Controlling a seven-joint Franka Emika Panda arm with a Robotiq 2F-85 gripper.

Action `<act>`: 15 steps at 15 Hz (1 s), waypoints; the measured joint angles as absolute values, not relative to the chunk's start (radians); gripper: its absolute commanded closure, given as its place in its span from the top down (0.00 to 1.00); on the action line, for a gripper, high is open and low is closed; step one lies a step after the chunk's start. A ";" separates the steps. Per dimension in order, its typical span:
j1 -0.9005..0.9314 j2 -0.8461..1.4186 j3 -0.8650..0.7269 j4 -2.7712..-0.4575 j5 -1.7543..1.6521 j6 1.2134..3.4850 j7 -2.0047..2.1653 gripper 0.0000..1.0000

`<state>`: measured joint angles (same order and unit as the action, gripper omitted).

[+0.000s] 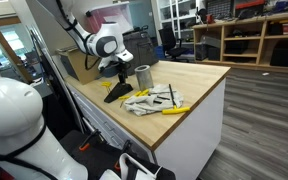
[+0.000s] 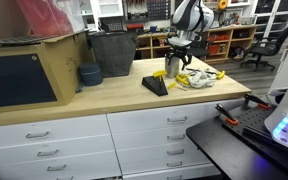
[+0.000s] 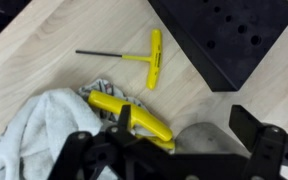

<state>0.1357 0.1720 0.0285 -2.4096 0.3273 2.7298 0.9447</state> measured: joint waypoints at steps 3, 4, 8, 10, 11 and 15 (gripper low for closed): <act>0.166 0.207 0.029 -2.414 0.274 2.730 1.069 1.00; 0.165 0.215 0.035 -2.416 0.282 2.730 1.065 1.00; 0.143 0.202 0.064 -2.423 0.329 2.728 0.992 1.00; 0.139 0.198 0.065 -2.424 0.329 2.728 0.988 1.00; 0.139 0.198 0.065 -2.425 0.329 2.728 0.988 1.00; 0.140 0.214 0.059 -2.424 0.318 2.728 1.006 1.00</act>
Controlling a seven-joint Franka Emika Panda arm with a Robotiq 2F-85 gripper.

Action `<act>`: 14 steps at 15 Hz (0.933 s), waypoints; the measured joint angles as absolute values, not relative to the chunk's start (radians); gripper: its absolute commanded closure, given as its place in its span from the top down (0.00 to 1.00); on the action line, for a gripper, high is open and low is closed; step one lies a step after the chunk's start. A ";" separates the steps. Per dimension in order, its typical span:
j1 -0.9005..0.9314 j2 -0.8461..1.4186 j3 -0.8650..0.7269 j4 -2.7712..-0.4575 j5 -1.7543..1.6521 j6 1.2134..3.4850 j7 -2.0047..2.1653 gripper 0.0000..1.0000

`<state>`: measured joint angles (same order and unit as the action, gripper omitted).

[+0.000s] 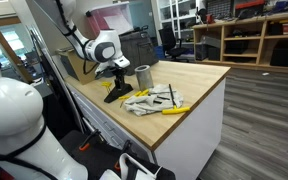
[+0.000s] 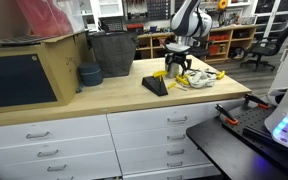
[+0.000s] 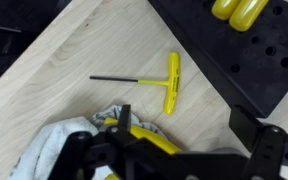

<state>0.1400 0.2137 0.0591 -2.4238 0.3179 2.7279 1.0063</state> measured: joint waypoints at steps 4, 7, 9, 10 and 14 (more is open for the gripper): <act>0.154 0.265 0.045 -2.405 0.255 2.728 1.084 1.00; 0.187 0.318 0.021 -2.368 0.193 2.720 1.164 1.00; 0.208 0.353 0.007 -2.335 0.161 2.701 1.203 1.00; 0.216 0.371 0.002 -2.317 0.154 2.688 1.213 1.00; 0.232 0.430 -0.004 -2.256 0.133 2.645 1.226 1.00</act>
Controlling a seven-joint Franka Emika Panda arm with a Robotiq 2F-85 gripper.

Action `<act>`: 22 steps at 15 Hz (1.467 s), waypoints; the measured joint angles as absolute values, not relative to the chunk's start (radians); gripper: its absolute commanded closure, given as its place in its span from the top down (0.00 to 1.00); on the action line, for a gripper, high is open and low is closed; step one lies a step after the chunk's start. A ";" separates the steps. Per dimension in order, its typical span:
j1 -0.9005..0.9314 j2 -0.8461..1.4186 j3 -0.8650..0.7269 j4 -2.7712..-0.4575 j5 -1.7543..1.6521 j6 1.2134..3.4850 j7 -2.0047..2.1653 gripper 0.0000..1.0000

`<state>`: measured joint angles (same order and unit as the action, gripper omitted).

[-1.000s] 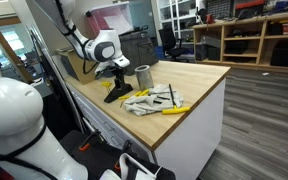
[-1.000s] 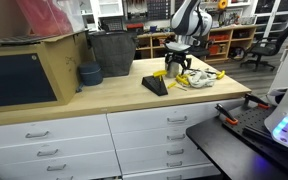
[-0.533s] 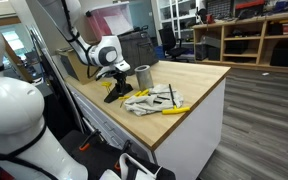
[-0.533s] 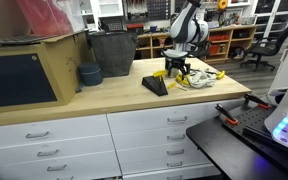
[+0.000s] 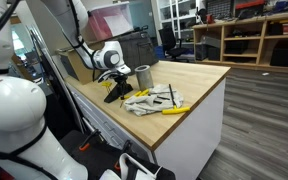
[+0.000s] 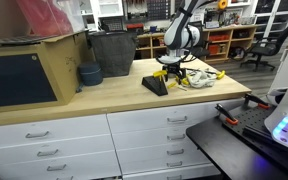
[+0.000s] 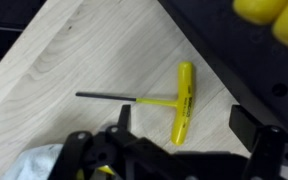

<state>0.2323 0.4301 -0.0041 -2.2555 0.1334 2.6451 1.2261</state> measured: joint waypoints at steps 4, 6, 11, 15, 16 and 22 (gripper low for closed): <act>0.246 0.466 -0.021 -2.216 0.114 2.616 1.226 0.75; 0.249 0.478 -0.026 -2.205 0.100 2.610 1.226 0.66; 0.258 0.487 -0.030 -2.177 0.087 2.610 1.226 0.27; 0.270 0.487 -0.035 -2.169 0.085 2.612 1.226 0.00; 0.273 0.487 -0.037 -2.169 0.085 2.612 1.226 0.00; 0.318 0.447 -0.066 -2.228 0.021 2.675 1.285 0.04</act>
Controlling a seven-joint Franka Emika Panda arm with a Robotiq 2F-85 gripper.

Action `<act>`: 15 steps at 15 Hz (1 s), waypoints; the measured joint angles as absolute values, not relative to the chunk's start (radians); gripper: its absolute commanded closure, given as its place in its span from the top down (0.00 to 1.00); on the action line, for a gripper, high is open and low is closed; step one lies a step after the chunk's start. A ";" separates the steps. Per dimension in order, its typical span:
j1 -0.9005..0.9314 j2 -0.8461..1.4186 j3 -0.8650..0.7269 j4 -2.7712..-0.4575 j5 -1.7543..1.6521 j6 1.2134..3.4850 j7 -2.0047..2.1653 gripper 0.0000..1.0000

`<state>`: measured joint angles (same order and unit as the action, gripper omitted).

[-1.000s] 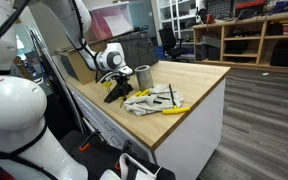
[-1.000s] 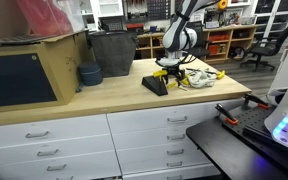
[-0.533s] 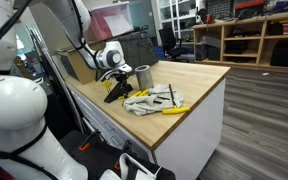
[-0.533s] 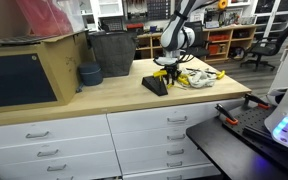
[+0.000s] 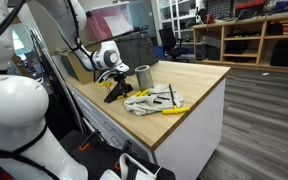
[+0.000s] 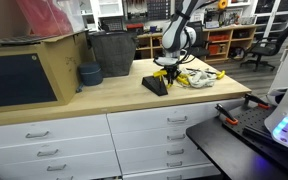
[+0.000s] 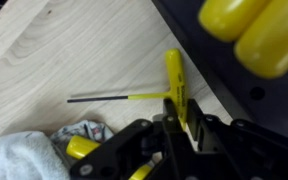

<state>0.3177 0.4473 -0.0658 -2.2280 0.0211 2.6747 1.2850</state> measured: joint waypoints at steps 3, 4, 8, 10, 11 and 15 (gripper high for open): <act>0.362 0.359 -0.114 -2.325 -0.052 2.788 1.380 0.04; 0.378 0.325 -0.139 -2.356 -0.085 2.823 1.424 0.04; 0.396 0.205 -0.212 -2.421 -0.212 2.867 1.583 0.04; 0.388 0.161 -0.226 -2.424 -0.253 2.867 1.641 0.04; 0.390 0.141 -0.236 -2.424 -0.260 2.868 1.660 0.04; 0.391 0.071 -0.258 -2.419 -0.322 2.880 1.759 0.04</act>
<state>0.3909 0.0707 -0.2581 -2.4187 -0.3217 2.8802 1.7590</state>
